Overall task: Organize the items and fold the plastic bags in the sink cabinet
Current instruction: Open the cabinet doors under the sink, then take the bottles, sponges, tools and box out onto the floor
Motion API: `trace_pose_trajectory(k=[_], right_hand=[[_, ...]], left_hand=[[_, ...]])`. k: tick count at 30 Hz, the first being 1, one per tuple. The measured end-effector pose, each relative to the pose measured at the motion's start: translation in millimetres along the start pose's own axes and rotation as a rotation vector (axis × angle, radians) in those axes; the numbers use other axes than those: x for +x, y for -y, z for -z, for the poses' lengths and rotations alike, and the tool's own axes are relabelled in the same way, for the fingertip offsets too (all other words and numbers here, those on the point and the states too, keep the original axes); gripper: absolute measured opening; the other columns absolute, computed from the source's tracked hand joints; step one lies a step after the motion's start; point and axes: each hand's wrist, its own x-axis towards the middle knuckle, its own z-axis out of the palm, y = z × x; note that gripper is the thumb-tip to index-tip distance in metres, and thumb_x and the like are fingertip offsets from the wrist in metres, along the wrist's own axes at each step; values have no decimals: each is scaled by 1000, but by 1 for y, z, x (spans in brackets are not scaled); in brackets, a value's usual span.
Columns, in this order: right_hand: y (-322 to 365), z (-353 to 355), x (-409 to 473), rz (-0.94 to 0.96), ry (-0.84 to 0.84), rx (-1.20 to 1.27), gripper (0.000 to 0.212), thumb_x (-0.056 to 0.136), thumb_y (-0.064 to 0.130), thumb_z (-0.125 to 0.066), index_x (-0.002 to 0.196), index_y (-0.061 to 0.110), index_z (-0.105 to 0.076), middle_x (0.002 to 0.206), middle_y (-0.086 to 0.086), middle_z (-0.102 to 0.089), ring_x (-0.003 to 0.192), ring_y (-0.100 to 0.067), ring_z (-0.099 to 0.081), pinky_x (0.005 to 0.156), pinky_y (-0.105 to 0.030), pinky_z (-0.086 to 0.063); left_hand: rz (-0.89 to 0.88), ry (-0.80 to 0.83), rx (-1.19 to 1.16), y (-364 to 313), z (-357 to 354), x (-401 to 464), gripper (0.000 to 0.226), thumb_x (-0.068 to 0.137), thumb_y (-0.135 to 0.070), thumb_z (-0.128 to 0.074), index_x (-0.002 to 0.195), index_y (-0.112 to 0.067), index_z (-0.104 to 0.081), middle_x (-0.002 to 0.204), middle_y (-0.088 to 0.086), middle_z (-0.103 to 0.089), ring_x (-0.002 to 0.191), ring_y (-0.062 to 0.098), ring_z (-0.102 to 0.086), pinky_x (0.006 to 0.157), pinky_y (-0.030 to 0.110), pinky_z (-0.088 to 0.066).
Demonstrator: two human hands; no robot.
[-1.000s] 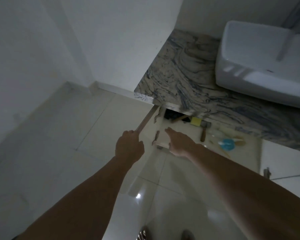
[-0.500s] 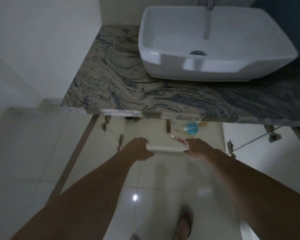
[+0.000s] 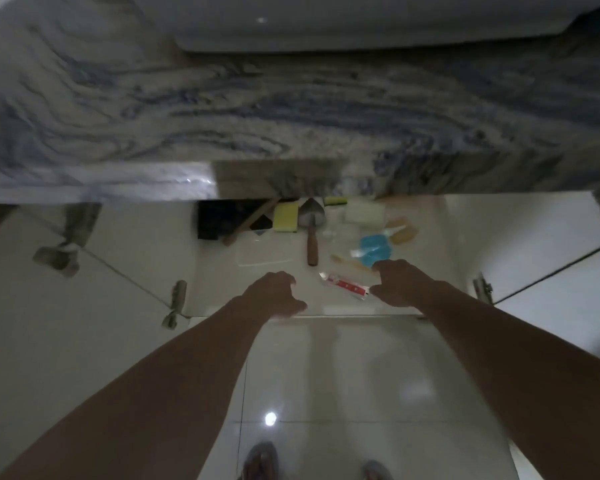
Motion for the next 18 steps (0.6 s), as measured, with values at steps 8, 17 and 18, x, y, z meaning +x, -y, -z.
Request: trace_pose_trajectory(k=[8, 17, 18], right_hand=[[-32, -64, 133, 53, -283, -40, 48, 91, 27, -58, 136, 11, -51, 139, -10, -54, 128, -27, -50, 105, -33, -39], [-58, -81, 204, 62, -566, -90, 49, 92, 30, -61, 135, 8, -52, 138, -11, -53, 127, -27, -50, 104, -32, -39], [-60, -81, 207, 63, -591, -77, 49, 92, 30, -63, 134, 7, -53, 136, -12, -54, 125, -27, -51, 104, -33, -41]], left_hand=[[-114, -196, 124, 18, -57, 145, 65, 87, -48, -60, 143, -21, -40, 146, 1, -42, 131, 21, -43, 106, 34, -39], [-289, -474, 205, 11, -79, 218, 41, 91, -33, -59, 127, -12, -58, 125, 7, -59, 112, 22, -56, 83, 28, -45], [-300, -505, 188, 10, -79, 226, 44, 89, -35, -63, 127, -13, -58, 125, 5, -59, 113, 21, -55, 79, 27, -43]])
